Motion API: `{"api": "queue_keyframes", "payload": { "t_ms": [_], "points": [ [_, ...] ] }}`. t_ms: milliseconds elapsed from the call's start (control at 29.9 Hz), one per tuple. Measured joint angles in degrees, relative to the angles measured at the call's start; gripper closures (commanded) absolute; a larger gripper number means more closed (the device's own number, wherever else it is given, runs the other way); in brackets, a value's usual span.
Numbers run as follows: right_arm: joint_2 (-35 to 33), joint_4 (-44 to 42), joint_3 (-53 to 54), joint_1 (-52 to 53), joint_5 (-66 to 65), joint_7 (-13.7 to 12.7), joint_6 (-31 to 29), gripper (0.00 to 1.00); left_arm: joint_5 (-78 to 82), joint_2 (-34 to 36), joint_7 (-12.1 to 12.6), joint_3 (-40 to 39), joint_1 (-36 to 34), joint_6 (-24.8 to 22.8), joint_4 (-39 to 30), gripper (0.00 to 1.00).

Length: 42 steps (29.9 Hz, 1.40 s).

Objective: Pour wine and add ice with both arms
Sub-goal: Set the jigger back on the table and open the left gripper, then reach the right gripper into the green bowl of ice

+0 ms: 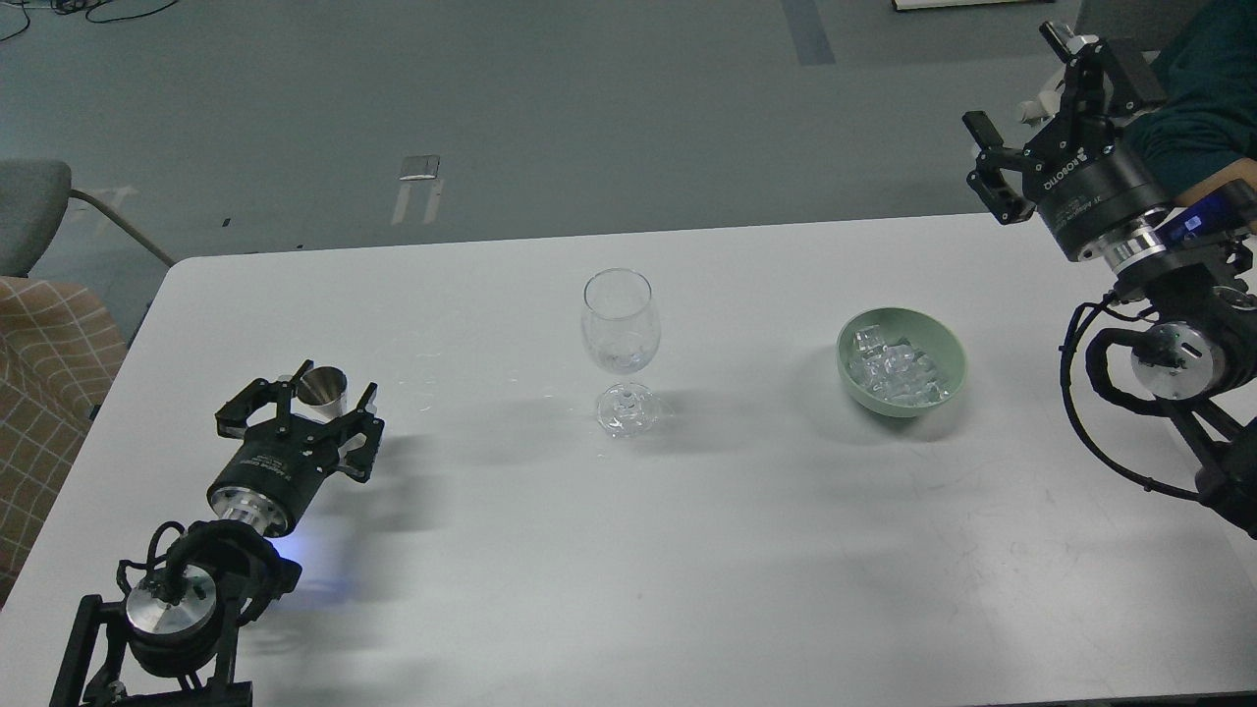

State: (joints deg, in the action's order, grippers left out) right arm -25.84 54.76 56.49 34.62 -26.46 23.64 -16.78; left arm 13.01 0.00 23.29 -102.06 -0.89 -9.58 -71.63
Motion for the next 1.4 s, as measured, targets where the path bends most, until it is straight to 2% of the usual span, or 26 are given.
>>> {"api": "queue_keyframes", "payload": {
  "t_ms": [100, 334, 501, 668, 969, 1203, 1403],
  "points": [
    [0.0, 0.0, 0.0, 0.0, 0.0, 0.0, 0.0, 0.0, 0.0, 0.0, 0.0, -0.1, -0.05, 0.1, 0.07, 0.03],
    [0.0, 0.0, 0.0, 0.0, 0.0, 0.0, 0.0, 0.0, -0.06, 0.0, 0.04, -0.21, 0.2, 0.16, 0.09, 0.02],
    [-0.03, 0.0, 0.01, 0.01, 0.0, 0.03, 0.0, 0.0, -0.6, 0.0, 0.94, -0.4, 2.42, -0.56, -0.28, 0.02],
    [-0.38, 0.0, 0.03, 0.01, 0.05, 0.03, 0.0, 0.0, -0.79, 0.0, 2.75, -0.83, 7.27, -4.44, -1.48, 0.02],
    [-2.34, 0.89, -0.06, 0.0, 0.09, -0.13, -0.27, 0.0, -5.5, 0.42, 3.7, -2.97, 14.2, -8.83, -5.17, 0.02],
    [-7.47, 3.65, -0.22, -1.46, -1.28, -0.26, -0.27, 0.0, -6.79, 8.89, 3.58, -11.67, 14.99, -16.14, -4.97, 0.02],
    [-9.85, 6.19, -0.22, -3.54, -7.65, -0.26, -0.23, 0.0, -4.71, 18.09, 0.49, -15.65, 14.16, -18.38, -4.51, 0.02]
  ]
}}
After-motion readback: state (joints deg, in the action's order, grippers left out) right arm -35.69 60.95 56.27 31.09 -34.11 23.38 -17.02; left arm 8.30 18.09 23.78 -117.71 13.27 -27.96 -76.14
